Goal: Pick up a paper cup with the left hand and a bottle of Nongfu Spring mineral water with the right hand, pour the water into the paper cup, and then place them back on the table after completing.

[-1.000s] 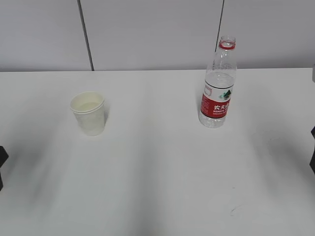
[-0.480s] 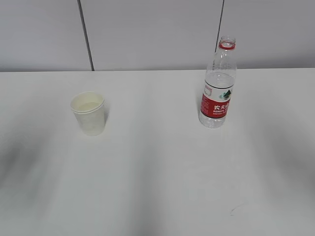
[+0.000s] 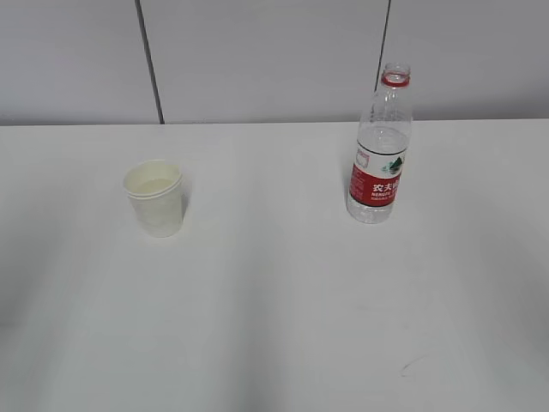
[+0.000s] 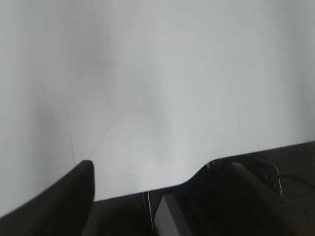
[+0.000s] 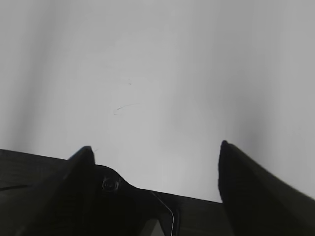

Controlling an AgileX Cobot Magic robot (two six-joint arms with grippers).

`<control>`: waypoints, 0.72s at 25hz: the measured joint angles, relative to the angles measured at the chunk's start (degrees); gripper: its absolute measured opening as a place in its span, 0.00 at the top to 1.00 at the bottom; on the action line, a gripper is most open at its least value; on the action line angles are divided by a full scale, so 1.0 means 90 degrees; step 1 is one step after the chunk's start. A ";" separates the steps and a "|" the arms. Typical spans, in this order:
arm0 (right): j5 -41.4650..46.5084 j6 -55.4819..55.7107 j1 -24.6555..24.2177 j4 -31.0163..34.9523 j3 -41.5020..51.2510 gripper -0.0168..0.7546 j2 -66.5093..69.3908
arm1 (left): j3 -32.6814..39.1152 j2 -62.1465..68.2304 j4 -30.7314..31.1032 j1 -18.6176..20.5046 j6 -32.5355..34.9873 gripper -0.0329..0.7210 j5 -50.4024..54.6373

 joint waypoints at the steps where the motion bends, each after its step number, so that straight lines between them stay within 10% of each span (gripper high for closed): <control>1: 0.0000 -0.0051 0.0000 0.0000 0.0089 0.24 -0.0156 | 0.0087 -0.0265 0.0000 0.0000 0.0000 0.29 -0.0131; 18: -0.0347 -0.0412 0.0000 0.0000 0.2027 0.24 -0.2715 | 0.1705 -0.4092 0.0641 0.0000 0.0000 0.29 -0.0776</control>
